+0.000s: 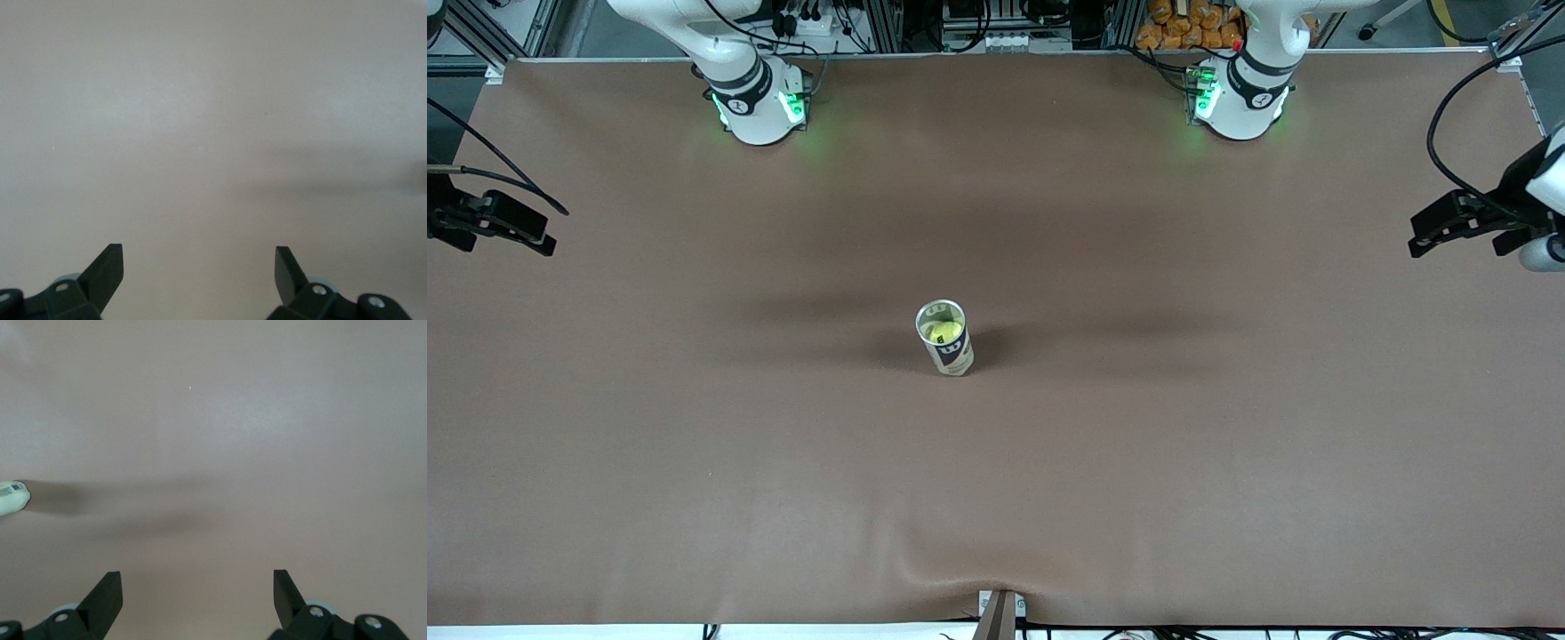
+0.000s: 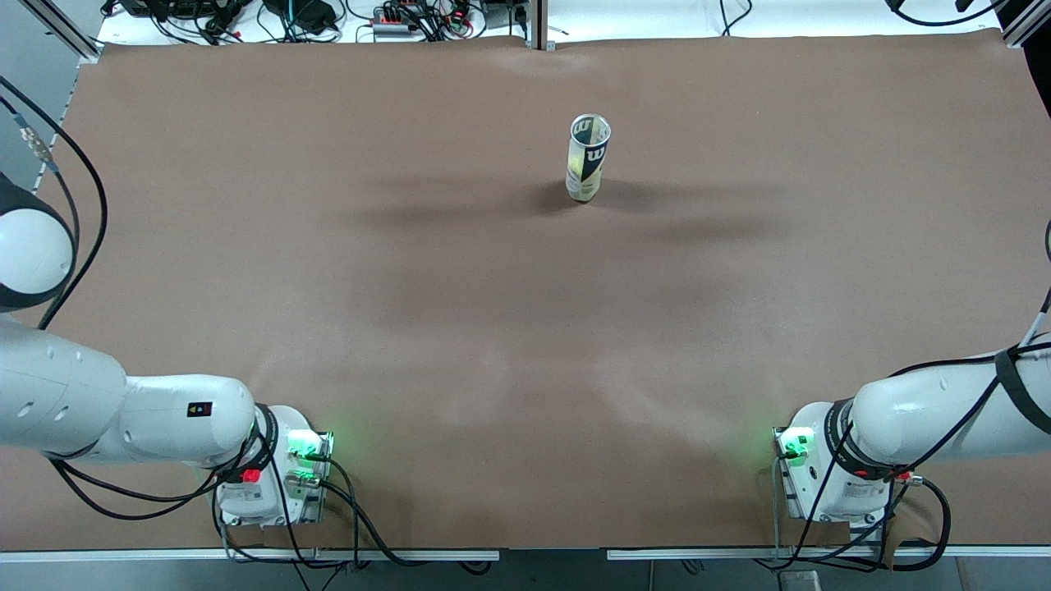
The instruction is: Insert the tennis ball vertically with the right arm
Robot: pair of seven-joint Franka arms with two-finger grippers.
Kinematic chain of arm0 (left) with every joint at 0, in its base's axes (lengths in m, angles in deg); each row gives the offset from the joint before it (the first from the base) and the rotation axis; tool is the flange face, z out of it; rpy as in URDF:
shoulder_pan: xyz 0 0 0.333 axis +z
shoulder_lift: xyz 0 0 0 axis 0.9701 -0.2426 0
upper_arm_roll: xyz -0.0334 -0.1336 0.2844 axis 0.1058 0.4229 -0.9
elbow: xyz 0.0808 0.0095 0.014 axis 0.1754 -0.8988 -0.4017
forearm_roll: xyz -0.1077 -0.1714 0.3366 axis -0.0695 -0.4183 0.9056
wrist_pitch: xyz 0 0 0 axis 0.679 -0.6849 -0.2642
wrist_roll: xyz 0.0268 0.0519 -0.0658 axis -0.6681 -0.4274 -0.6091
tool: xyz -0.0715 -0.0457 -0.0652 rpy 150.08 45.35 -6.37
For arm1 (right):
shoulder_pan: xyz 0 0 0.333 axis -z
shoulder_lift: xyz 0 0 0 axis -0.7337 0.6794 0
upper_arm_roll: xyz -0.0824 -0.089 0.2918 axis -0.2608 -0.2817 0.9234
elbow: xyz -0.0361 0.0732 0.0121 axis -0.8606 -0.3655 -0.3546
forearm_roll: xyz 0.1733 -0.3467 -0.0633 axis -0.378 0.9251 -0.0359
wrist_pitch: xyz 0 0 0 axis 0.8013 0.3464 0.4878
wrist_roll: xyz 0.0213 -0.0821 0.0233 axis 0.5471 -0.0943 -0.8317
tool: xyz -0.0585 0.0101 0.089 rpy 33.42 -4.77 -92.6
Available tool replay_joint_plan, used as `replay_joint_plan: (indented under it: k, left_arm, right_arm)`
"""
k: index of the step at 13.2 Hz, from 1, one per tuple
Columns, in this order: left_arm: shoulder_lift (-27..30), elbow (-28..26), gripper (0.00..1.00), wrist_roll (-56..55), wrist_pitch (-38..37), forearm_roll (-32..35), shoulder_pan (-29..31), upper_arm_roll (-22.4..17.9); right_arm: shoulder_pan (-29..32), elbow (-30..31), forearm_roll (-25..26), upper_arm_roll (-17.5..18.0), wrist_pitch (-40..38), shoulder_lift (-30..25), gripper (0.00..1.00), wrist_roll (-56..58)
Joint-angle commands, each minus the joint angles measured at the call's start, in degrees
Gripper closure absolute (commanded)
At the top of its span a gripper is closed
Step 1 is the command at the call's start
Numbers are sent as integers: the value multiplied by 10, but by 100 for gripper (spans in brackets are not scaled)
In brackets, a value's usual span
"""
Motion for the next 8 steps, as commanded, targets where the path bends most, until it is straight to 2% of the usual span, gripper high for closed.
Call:
replay_joint_plan:
  k: [1, 3, 8]
  left_arm:
    - [23, -18, 0, 16, -16, -11, 1, 15]
    - [28, -18, 0, 16, -28, -11, 3, 27]
    - [30, -14, 0, 12, -31, -11, 2, 28]
  right_arm:
    - [8, 6, 0, 4, -2, -10, 0, 9]
    - [7, 5, 0, 4, -2, -10, 0, 9]
    - [7, 6, 0, 4, -2, -10, 0, 9]
